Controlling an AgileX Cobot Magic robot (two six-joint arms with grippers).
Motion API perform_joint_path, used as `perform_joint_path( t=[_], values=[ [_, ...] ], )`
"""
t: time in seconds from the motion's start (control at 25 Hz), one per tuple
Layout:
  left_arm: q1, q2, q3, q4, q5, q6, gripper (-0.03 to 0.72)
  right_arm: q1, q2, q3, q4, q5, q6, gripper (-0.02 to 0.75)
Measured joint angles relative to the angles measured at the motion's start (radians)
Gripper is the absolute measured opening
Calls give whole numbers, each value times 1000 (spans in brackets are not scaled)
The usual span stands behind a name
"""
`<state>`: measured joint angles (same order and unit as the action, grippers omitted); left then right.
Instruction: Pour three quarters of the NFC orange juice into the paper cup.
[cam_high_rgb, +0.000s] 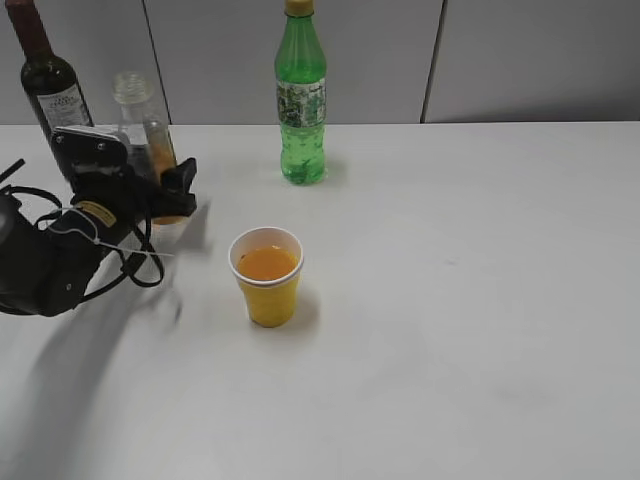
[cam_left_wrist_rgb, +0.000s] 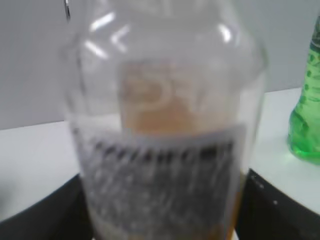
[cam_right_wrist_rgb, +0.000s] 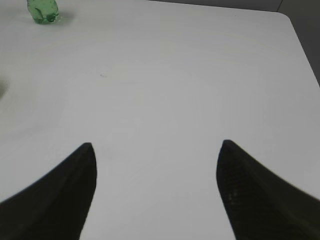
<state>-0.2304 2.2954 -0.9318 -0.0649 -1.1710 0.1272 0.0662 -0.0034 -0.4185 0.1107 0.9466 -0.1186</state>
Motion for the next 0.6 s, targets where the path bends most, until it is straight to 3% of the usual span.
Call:
perform_joint_path(
  t=[0.6],
  values=[
    [0,-117,293,-74,-34,1,592,0,0,0,0,0,0,590]
  ],
)
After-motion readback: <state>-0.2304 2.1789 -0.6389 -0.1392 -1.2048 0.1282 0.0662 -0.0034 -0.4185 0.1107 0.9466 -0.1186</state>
